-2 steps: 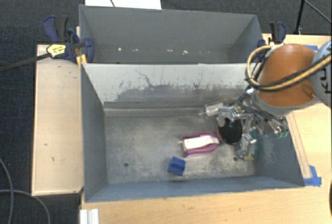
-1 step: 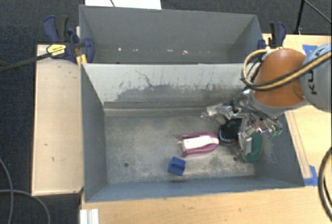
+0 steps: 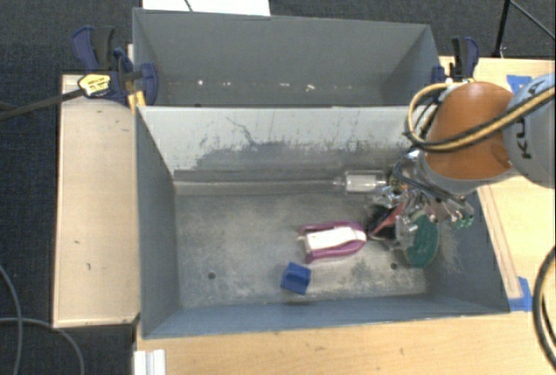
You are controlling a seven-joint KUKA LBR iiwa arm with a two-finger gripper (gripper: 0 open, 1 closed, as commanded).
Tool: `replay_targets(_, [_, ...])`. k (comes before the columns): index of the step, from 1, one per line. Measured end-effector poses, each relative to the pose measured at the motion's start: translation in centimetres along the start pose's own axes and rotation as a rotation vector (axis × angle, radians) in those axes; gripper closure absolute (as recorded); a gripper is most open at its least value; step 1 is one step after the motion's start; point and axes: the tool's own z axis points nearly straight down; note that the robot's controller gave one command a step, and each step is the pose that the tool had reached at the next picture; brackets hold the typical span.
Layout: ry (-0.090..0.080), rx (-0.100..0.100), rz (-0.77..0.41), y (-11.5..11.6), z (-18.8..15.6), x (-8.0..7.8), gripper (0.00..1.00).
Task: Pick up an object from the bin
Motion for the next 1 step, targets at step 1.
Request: replay_targets(1, [-0.005,0.002,-0.509,1.96,-0.07,1.31,1.0])
